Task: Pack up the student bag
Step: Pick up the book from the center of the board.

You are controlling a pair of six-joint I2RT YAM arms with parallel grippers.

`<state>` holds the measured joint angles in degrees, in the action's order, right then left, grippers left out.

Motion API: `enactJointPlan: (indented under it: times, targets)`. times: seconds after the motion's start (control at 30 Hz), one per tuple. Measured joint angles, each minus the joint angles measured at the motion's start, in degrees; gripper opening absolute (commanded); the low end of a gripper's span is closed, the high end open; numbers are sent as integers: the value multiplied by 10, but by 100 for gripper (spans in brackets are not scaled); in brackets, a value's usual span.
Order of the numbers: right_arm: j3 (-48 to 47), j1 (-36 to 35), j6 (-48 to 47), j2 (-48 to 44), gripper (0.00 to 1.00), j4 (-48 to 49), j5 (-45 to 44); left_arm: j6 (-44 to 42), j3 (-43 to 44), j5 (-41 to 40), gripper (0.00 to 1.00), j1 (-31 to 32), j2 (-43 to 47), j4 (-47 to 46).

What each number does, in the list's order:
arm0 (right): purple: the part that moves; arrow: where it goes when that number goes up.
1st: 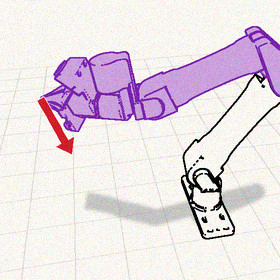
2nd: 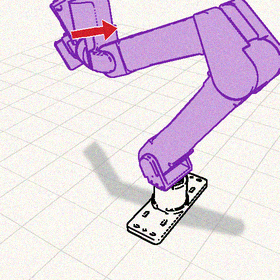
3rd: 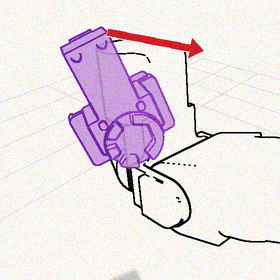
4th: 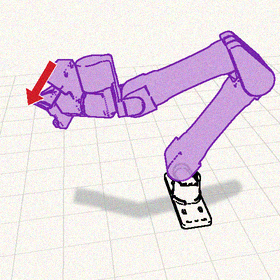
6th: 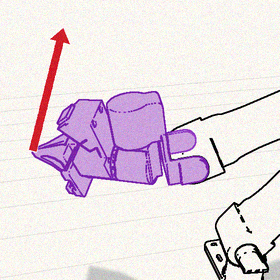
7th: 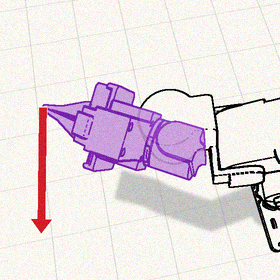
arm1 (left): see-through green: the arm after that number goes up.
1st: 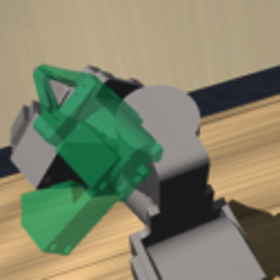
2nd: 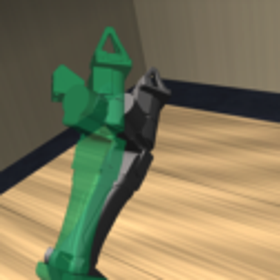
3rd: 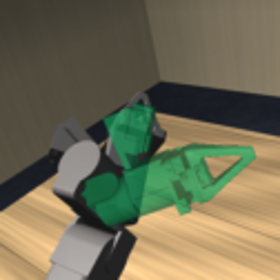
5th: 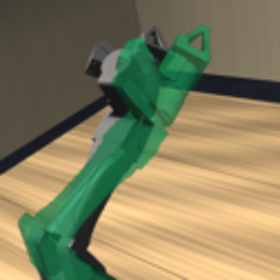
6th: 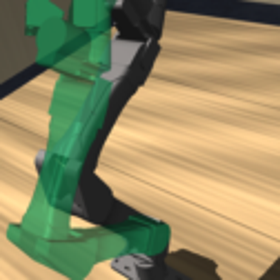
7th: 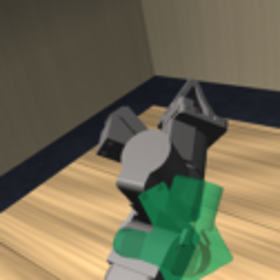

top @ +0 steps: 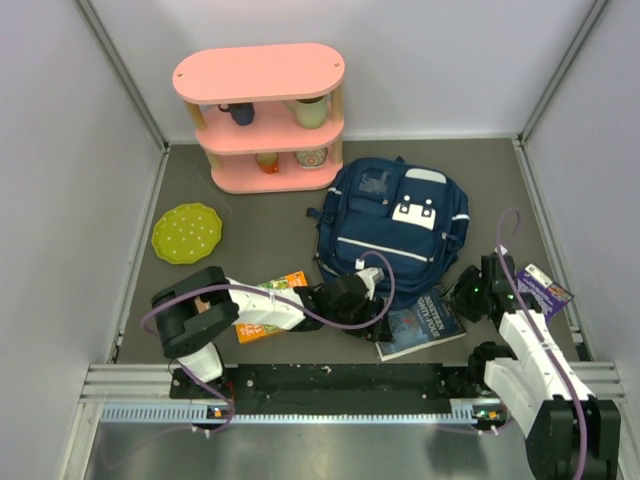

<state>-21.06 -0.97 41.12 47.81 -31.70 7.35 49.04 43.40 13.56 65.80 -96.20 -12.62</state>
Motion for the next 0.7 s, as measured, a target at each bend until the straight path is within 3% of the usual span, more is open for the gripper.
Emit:
enactJointPlan:
  times: [0.07,0.17,0.33,0.5,0.6,0.7]
  targets:
    - [2,1,-6,-23,32,-6,-2,3,0,9,66,-1,-2,0]
    - [3,2,-6,-59,27,-3,14,5,0,22,59,-1,-6,5]
    - [-15,2,-6,-73,29,-5,63,5,1,41,45,3,-12,11]
    - [-22,2,-12,-71,32,-5,94,6,1,52,40,8,-20,12]
    - [-22,2,-18,-63,32,-3,99,8,6,53,24,9,-23,22]
    - [-22,2,-25,-54,41,-1,99,15,8,55,13,8,-26,28]
